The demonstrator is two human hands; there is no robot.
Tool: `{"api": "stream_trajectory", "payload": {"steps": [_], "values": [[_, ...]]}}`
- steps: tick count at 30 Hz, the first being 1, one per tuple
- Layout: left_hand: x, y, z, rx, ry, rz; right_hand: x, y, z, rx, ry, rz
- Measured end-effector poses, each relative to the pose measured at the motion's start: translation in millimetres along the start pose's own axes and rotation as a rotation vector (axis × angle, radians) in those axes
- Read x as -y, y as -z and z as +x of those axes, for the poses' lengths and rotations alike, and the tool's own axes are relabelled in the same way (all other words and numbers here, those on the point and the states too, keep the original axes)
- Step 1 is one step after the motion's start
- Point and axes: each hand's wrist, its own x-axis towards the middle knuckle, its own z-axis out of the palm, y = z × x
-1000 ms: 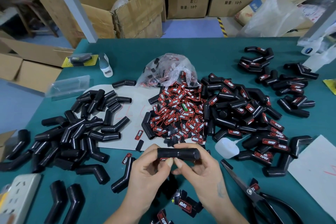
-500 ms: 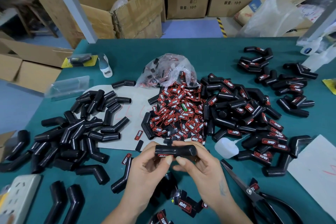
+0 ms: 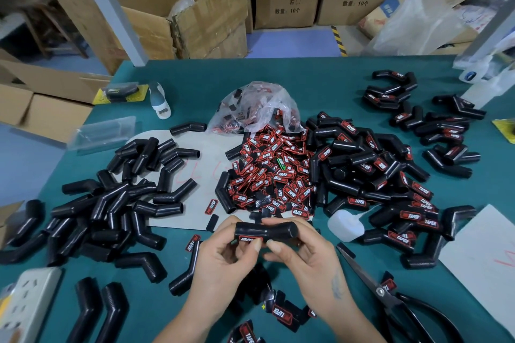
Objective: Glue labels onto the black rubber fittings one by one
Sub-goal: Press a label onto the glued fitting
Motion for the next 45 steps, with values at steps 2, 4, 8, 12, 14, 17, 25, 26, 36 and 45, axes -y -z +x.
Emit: {"api": "stream_trajectory", "payload": {"steps": [2, 4, 8, 12, 14, 17, 25, 26, 36, 45], "values": [[-1.1, -0.9, -0.2, 0.005, -0.019, 0.012, 0.1, -0.4, -0.6, -0.003, -0.003, -0.006], [-1.9, -1.6, -0.2, 0.003, -0.037, 0.023, 0.6, -0.5, -0.8, -0.014, -0.012, -0.008], [1.3, -2.0, -1.1, -0.035, -0.077, 0.096, 2.4, -1.7, -0.8, -0.028, -0.024, 0.011], [2.4, -0.6, -0.7, -0.026, -0.059, 0.104, 4.6, -1.1, -0.4, -0.031, -0.046, 0.031], [3.9, 2.4, 0.1, 0.012, -0.043, 0.092, 5.7, 0.4, 0.3, -0.036, -0.063, 0.039], [5.8, 4.3, 1.0, 0.040, -0.032, 0.086, 6.1, 2.1, 1.0, -0.045, -0.083, 0.048], [5.8, 0.7, 0.1, 0.007, -0.023, 0.107, 3.3, -1.8, -0.7, -0.063, -0.084, 0.061], [5.7, 0.2, -0.3, 0.000, -0.029, 0.112, 3.7, -1.9, -1.1, -0.062, -0.084, 0.051], [6.6, 0.5, -0.9, 0.009, -0.010, 0.094, 6.4, -1.0, -1.6, -0.063, -0.072, 0.012], [4.8, 2.9, 5.1, 0.048, -0.020, 0.076, 4.9, 0.1, -1.3, -0.064, -0.078, -0.002]]}}
